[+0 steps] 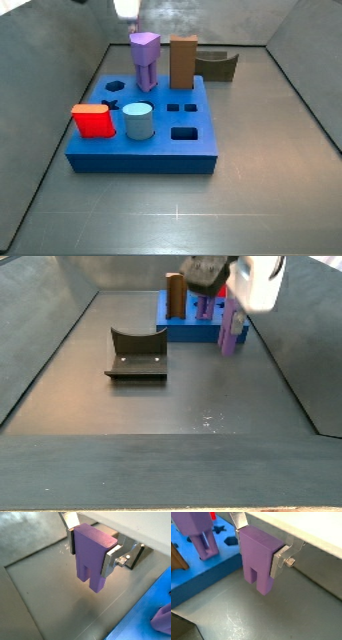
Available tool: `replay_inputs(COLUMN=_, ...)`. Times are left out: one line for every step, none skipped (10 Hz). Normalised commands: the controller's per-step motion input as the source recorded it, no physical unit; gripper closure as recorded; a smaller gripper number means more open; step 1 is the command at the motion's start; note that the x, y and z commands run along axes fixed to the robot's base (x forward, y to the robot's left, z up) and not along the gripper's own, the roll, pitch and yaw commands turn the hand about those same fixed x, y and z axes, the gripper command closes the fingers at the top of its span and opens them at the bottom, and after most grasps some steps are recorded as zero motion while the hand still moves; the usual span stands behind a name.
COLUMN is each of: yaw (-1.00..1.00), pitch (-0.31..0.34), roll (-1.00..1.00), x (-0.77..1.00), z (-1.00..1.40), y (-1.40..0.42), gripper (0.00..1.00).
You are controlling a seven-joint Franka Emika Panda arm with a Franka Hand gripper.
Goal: Pick up the double-square object. Rotate the double-square object. Move to above the board. Insert the double-square object.
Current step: Move to above the board.
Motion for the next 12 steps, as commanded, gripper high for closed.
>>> replay_inputs(yaw=0.03, pitch=0.066, roll=0.15, x=-0.05, z=1.00, y=0.00, gripper=1.00)
replay_inputs(yaw=0.02, pitch=0.063, roll=0.13, x=-0.05, z=1.00, y=0.00, gripper=1.00)
replay_inputs(yaw=0.02, pitch=0.061, roll=0.12, x=-0.04, z=1.00, y=0.00, gripper=1.00)
replay_inputs(yaw=0.02, pitch=0.064, roll=0.12, x=-0.04, z=1.00, y=0.00, gripper=1.00)
replay_inputs(yaw=0.02, pitch=0.073, roll=0.13, x=-0.03, z=1.00, y=0.01, gripper=1.00)
replay_inputs(yaw=0.02, pitch=0.082, roll=0.12, x=-0.02, z=1.00, y=0.01, gripper=1.00)
replay_inputs(yaw=0.02, pitch=0.096, roll=0.12, x=-0.01, z=0.92, y=0.01, gripper=1.00)
replay_inputs(yaw=0.02, pitch=0.100, roll=0.12, x=0.00, z=0.82, y=0.01, gripper=1.00)
replay_inputs(yaw=0.03, pitch=0.103, roll=0.12, x=0.01, z=0.62, y=0.01, gripper=1.00)
replay_inputs(yaw=0.03, pitch=0.105, roll=0.12, x=0.01, z=0.47, y=0.00, gripper=1.00)
replay_inputs(yaw=0.03, pitch=0.102, roll=0.11, x=0.01, z=0.27, y=0.00, gripper=1.00)
replay_inputs(yaw=1.00, pitch=0.045, roll=0.01, x=0.36, z=0.44, y=-1.00, gripper=1.00)
